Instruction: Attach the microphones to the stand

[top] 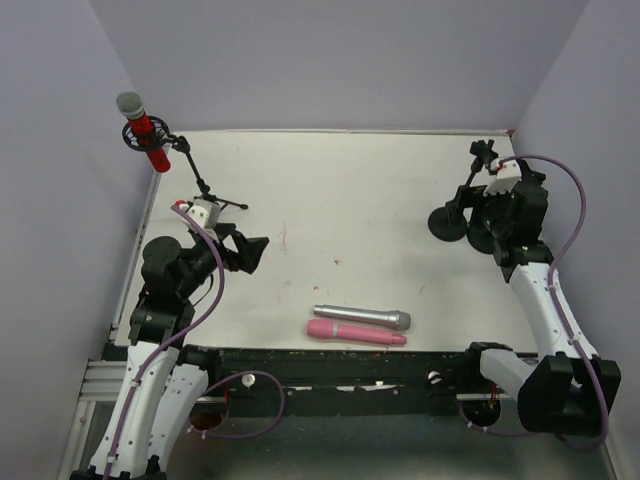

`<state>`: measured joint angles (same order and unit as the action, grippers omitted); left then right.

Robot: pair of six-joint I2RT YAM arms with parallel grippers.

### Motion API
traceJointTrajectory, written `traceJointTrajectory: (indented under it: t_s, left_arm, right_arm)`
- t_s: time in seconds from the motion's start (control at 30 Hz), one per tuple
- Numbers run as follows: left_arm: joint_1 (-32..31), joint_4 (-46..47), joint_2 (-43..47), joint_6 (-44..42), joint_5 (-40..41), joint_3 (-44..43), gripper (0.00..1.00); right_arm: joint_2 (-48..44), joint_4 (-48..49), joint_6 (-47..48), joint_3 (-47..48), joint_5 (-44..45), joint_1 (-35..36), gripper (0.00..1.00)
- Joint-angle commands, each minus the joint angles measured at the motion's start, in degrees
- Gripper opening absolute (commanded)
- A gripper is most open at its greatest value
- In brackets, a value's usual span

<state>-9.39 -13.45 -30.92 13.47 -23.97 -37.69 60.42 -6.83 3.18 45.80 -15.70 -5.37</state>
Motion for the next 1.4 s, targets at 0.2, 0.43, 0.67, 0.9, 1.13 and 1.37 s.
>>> traceJointTrajectory:
  t_s: [0.2,0.43,0.67,0.9,1.13,1.37]
  left_arm:
    - [0.2,-1.0,-0.4,-0.6,1.4,-0.5,0.99]
    - [0.2,-1.0,-0.5,-0.6,1.4,-0.5,0.99]
    - [0.2,-1.1,-0.8,-0.6,1.6,-0.5,0.99]
    - [0.2,-1.1,-0.7,-0.6,1.7,-0.5,0.99]
    - [0.2,-1.2,-0.7,-0.7,1.9,-0.5,0.99]
    - [0.2,-1.2,-0.6,-1.0,1.9,-0.5,0.99]
  right_arm:
    - [4.7,51.1,7.0,-19.9,-4.9,-0.2,0.93]
    - [11.5,68.2,7.3,-22.5,-4.2,-0.2,0.88]
    - [17.3,70.8,6.0,-19.4,-2.1,-0.1,0.73]
    - [21.6,73.6,5.5,-17.0,-3.3,-0.1,0.48]
    - [23.0,70.7,2.6,-13.9,-10.4,-0.1,0.15]
    - [21.3,70.2,-2.9,-12.8,-17.1,1.2,0.1]
